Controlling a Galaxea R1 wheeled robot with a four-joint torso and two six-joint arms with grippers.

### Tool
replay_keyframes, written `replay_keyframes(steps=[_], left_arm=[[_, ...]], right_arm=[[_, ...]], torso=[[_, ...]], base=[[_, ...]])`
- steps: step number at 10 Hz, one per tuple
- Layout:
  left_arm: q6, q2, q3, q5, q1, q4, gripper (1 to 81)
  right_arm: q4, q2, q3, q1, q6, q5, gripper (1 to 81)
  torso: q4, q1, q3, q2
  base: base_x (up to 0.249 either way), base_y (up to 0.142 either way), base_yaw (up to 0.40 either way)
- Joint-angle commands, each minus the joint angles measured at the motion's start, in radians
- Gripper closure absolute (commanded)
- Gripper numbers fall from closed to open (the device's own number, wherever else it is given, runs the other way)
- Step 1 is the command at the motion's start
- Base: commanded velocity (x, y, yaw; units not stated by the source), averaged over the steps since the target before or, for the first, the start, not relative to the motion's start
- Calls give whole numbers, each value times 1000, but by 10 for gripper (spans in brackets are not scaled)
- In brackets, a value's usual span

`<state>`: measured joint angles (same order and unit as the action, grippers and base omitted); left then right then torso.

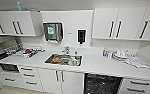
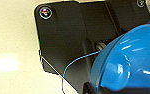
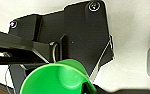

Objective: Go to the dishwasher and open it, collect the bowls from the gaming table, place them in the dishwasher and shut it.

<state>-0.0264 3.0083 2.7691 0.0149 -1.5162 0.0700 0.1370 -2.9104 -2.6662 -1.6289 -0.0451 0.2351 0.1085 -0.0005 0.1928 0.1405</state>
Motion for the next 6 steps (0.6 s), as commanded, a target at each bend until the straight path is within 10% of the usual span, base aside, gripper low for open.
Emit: replay_keyframes(steps=[1,6], left_arm=[[2,-3,1,-58,41,8,811],[2,-3,1,-58,41,8,811]], right_arm=[[3,11,-3,30,1,-45,811],[4,12,-3,33,1,-46,811]], torso=[[0,1,0,0],[0,1,0,0]], base=[[141,-72,0],[121,-29,0]])
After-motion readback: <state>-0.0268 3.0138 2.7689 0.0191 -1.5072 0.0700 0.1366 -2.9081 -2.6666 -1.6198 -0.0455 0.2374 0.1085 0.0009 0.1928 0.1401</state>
